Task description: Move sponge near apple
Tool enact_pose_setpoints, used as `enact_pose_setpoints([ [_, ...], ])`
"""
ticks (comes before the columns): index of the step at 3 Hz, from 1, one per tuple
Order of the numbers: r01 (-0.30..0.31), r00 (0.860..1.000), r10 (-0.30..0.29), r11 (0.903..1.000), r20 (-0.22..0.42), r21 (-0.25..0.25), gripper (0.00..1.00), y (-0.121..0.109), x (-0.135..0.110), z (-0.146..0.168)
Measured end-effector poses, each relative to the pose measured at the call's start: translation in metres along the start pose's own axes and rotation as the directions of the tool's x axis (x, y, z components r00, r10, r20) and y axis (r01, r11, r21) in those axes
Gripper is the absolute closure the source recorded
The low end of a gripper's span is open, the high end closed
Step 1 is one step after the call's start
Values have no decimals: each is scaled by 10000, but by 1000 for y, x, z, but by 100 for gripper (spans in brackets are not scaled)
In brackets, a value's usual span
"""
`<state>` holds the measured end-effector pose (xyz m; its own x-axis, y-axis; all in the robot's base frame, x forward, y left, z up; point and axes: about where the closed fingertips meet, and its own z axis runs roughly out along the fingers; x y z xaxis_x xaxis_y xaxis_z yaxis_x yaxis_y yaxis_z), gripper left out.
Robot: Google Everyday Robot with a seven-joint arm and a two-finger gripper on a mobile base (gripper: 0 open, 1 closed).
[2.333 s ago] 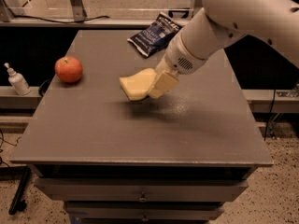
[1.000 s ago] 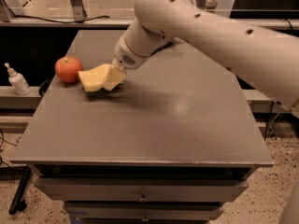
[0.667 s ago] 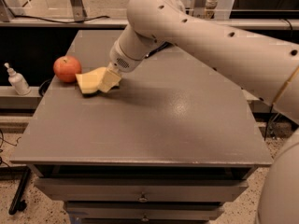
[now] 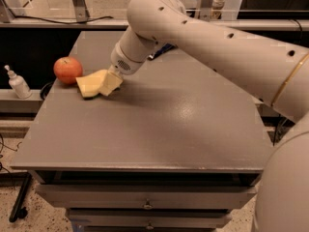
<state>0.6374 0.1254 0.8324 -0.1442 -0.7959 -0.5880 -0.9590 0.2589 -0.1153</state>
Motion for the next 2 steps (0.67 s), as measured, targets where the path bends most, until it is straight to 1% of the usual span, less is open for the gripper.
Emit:
enact_pose_setpoints([
  [2,4,10000,-4,10000,2,-4,12,0,-1,0],
])
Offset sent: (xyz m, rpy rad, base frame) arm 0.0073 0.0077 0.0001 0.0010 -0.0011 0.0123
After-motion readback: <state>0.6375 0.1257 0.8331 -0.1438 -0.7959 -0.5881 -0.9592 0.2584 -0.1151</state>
